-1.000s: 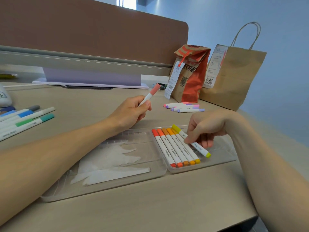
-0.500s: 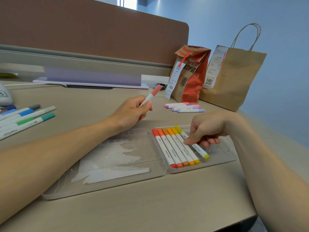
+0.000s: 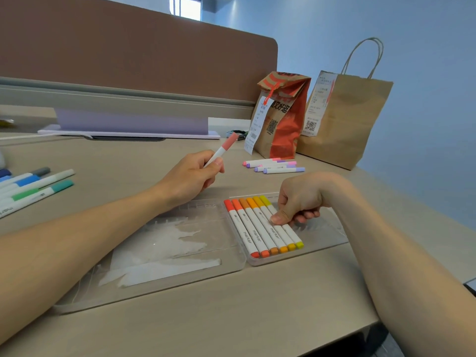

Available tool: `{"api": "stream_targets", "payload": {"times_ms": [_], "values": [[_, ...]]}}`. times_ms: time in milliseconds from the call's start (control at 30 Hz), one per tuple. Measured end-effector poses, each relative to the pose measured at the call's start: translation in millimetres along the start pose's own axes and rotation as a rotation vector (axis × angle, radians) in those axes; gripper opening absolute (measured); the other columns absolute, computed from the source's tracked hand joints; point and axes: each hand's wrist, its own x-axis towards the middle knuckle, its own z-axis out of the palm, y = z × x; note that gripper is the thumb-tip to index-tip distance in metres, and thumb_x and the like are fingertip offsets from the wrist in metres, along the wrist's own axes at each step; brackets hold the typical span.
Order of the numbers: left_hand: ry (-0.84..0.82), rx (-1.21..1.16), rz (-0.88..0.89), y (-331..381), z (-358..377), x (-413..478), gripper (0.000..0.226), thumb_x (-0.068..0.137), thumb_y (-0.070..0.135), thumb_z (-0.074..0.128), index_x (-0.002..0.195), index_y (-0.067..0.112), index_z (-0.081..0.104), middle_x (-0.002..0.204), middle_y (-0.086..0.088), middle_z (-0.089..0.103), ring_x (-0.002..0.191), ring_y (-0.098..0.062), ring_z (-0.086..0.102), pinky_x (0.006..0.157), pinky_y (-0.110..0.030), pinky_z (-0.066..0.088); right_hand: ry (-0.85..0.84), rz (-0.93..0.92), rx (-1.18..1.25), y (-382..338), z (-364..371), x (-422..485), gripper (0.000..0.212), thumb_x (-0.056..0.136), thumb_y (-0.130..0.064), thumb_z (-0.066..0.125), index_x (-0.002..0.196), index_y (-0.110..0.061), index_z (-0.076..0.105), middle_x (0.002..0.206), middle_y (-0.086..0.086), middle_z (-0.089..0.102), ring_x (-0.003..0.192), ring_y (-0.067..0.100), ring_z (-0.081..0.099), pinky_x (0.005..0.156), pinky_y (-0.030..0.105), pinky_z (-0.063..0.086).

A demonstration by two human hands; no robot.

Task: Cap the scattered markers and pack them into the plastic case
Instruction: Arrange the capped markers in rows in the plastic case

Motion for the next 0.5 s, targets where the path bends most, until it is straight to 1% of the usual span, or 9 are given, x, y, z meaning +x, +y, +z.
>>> {"api": "stream_targets", "payload": {"times_ms": [100, 167, 267, 333, 433, 500], "values": [[0.002, 0.007, 0.006, 1, 1, 0, 0.028, 0.105, 0.029, 0.039, 0.091, 0.015, 0.059, 0.061, 0.002, 0.048, 0.049, -0.006, 0.036, 0.046, -0.015, 0.034, -0.016, -0.095, 0.099, 12, 3, -1, 0.040, 0.063, -0.047, 0.077, 0.067, -0.010, 0.065, 0.052, 0.003, 0.058, 0.041, 0.011, 0.044, 0.041, 0.020, 0.038], [0.000, 0.005, 0.012, 1, 1, 0, 0.027, 0.105, 0.029, 0.040, 0.090, 0.016, 0.058, 0.060, 0.004, 0.047, 0.047, -0.005, 0.035, 0.046, -0.015, 0.033, -0.027, -0.117, 0.128, 17, 3, -1, 0.036, 0.063, -0.042, 0.077, 0.069, -0.009, 0.065, 0.054, 0.004, 0.059, 0.042, 0.010, 0.047, 0.044, 0.021, 0.041], [0.003, 0.000, 0.014, 0, 0, 1, 0.027, 0.105, 0.029, 0.040, 0.090, 0.015, 0.058, 0.060, 0.004, 0.046, 0.045, -0.004, 0.036, 0.045, -0.013, 0.032, -0.013, -0.076, 0.100, 15, 1, 3, 0.028, 0.073, -0.034, 0.078, 0.068, -0.009, 0.065, 0.053, 0.003, 0.060, 0.042, 0.010, 0.049, 0.045, 0.021, 0.043], [-0.003, 0.012, 0.017, 0, 1, 1, 0.027, 0.105, 0.029, 0.039, 0.091, 0.015, 0.058, 0.061, 0.003, 0.047, 0.047, -0.005, 0.036, 0.046, -0.013, 0.033, 0.000, -0.049, 0.076, 12, 1, 5, 0.027, 0.079, -0.030, 0.077, 0.068, -0.009, 0.065, 0.053, 0.003, 0.061, 0.043, 0.010, 0.050, 0.046, 0.021, 0.044], [-0.010, 0.034, 0.022, 1, 3, 2, 0.027, 0.105, 0.029, 0.039, 0.092, 0.015, 0.057, 0.063, 0.001, 0.047, 0.051, -0.007, 0.036, 0.047, -0.013, 0.033, 0.020, -0.025, 0.056, 7, 0, 3, 0.026, 0.083, -0.026, 0.076, 0.068, -0.009, 0.064, 0.055, 0.003, 0.064, 0.045, 0.010, 0.054, 0.048, 0.021, 0.048], [-0.020, 0.039, 0.031, 0, 4, 2, 0.027, 0.105, 0.029, 0.039, 0.089, 0.017, 0.057, 0.063, 0.002, 0.047, 0.051, -0.007, 0.036, 0.048, -0.015, 0.034, 0.040, -0.028, 0.047, 5, 1, 2, 0.025, 0.083, -0.024, 0.077, 0.068, -0.009, 0.065, 0.058, 0.004, 0.066, 0.047, 0.010, 0.057, 0.049, 0.021, 0.050]]}}
